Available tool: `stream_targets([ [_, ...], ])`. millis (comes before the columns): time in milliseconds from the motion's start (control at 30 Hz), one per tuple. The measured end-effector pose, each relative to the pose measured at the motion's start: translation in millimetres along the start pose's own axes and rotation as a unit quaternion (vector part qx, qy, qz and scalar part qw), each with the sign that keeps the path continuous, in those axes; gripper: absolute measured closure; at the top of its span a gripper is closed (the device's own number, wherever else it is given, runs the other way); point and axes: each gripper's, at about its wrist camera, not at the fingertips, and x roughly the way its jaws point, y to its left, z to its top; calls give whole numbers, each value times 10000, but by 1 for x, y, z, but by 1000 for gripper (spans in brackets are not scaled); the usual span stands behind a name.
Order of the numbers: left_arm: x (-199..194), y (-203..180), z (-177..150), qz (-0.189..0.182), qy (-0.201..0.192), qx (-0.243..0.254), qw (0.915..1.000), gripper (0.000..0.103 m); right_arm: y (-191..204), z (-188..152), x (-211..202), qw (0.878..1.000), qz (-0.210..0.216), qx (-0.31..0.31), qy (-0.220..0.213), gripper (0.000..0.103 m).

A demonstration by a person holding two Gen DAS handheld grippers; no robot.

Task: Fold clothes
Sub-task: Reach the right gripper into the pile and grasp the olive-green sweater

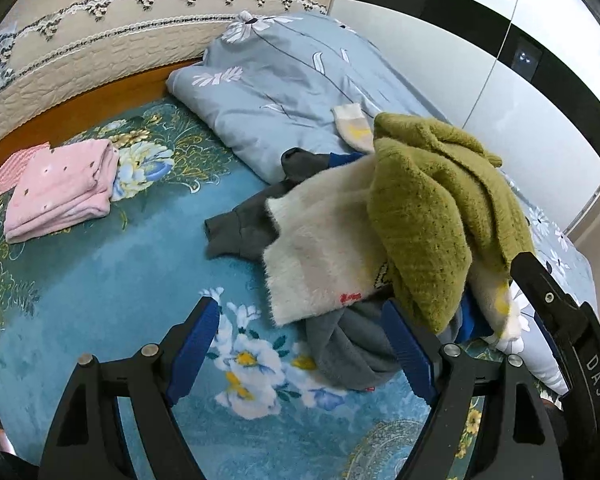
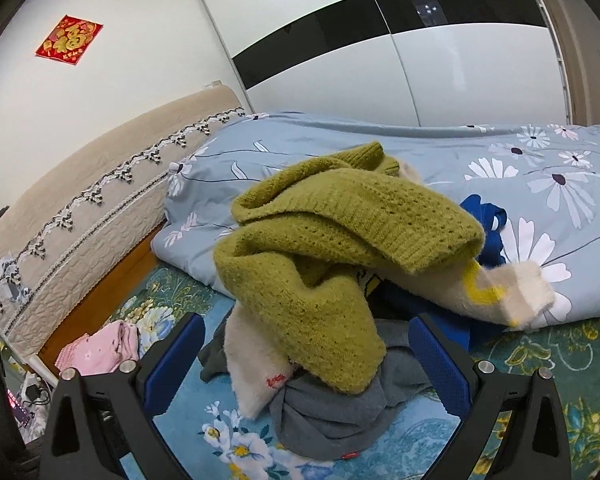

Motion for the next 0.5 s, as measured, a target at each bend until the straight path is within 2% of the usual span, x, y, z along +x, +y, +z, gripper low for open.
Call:
stream_targets([
  [267, -1, 3, 2, -10, 31, 77, 10000, 19, 6, 0, 8, 9999, 26, -66, 138, 0],
  [500, 4, 16, 14, 62, 285, 120, 9995, 19, 15, 3, 19, 9994, 34, -137, 318, 0],
])
